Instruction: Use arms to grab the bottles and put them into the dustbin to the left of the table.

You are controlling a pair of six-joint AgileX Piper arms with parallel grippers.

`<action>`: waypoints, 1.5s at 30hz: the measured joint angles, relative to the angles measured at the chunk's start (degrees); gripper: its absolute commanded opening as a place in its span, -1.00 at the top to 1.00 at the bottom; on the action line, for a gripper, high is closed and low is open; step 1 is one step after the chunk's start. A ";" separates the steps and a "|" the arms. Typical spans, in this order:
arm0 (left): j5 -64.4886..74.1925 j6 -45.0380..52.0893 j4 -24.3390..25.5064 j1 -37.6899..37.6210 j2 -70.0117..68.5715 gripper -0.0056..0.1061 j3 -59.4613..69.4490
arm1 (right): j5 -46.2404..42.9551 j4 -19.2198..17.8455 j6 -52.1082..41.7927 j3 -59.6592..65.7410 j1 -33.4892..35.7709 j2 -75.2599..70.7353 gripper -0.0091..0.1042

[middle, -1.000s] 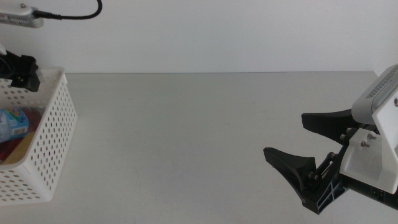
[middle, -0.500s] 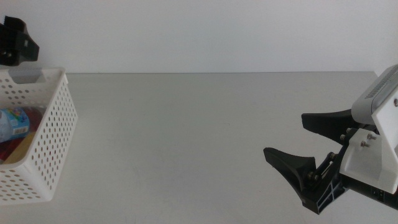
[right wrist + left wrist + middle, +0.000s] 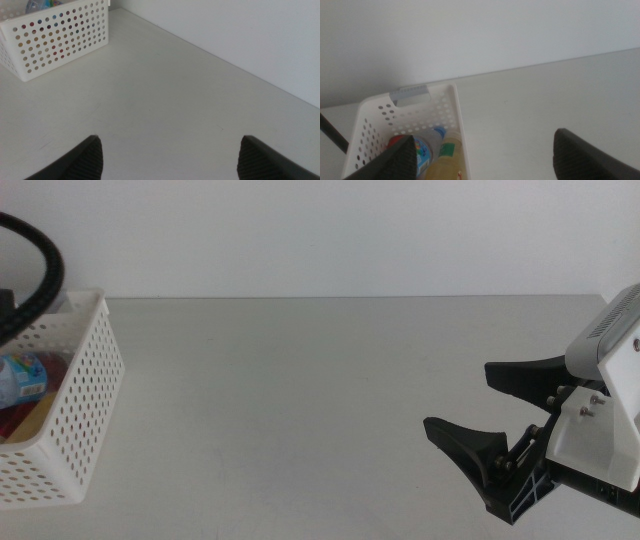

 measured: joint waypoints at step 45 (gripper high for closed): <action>-22.66 -0.04 -7.30 0.00 -37.35 -0.77 43.56 | 12.09 0.87 0.00 26.28 -37.83 -53.41 -0.65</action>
